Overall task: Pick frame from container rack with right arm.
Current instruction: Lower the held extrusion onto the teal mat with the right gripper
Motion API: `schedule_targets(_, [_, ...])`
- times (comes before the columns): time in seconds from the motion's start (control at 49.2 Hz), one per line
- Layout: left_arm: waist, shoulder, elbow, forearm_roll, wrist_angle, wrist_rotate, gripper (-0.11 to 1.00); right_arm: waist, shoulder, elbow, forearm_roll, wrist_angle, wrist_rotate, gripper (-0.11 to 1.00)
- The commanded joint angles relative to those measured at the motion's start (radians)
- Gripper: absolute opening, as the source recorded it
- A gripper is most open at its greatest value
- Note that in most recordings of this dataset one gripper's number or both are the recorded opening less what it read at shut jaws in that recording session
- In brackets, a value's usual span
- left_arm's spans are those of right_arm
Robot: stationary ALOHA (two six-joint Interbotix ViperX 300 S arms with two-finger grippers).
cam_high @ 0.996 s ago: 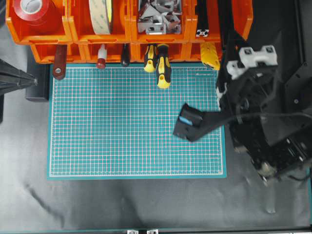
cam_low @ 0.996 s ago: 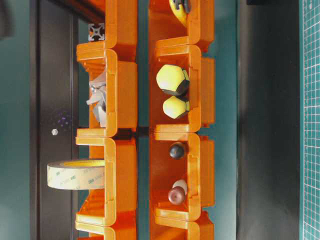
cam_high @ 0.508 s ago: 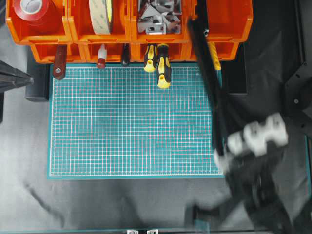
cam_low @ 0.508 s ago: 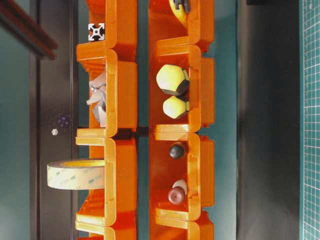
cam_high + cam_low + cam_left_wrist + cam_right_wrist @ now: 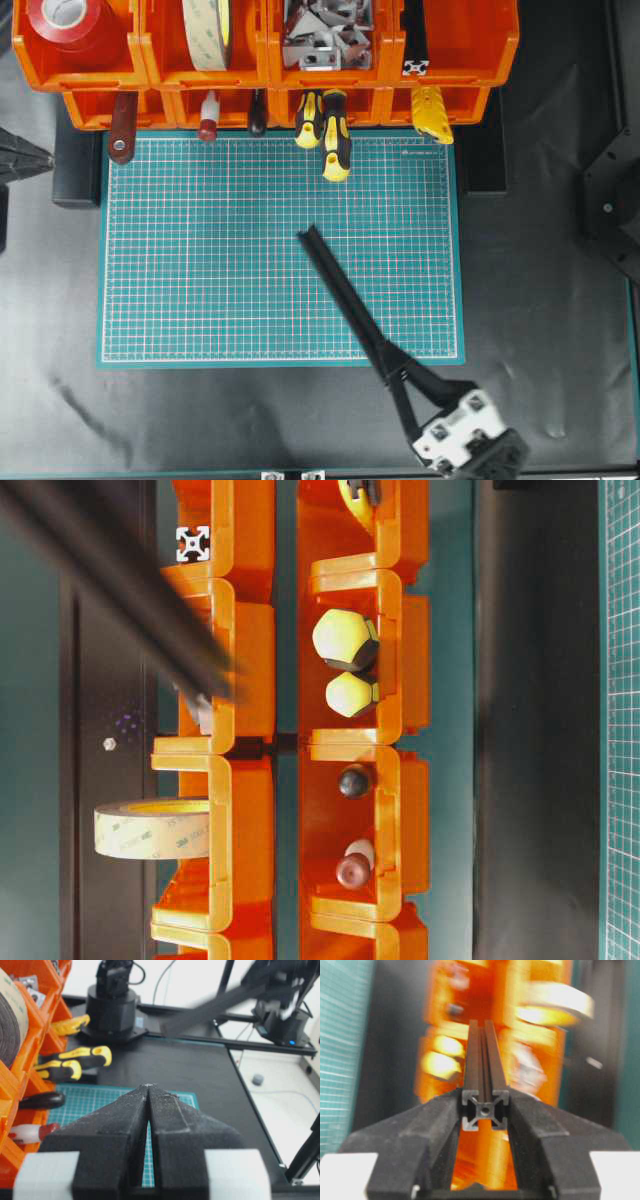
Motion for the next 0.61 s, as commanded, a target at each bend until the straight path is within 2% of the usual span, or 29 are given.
schedule_targets(0.0, [-0.003, 0.002, -0.031, 0.003, 0.003, -0.005, 0.0, -0.005, -0.008, 0.04, 0.044, -0.086, 0.008, 0.24])
schedule_targets(0.102, [-0.003, -0.003, -0.032, 0.003, 0.02, -0.006, 0.0, -0.029, -0.005, 0.107, 0.066, -0.167, 0.028, 0.24])
schedule_targets(0.345, [-0.003, -0.003, -0.032, 0.003, 0.025, -0.006, 0.0, -0.138, -0.012, 0.252, 0.066, -0.374, 0.109, 0.24])
schedule_targets(0.589, [-0.003, -0.011, -0.037, 0.003, 0.018, -0.006, 0.0, -0.262, -0.011, 0.357, 0.064, -0.568, 0.112, 0.24])
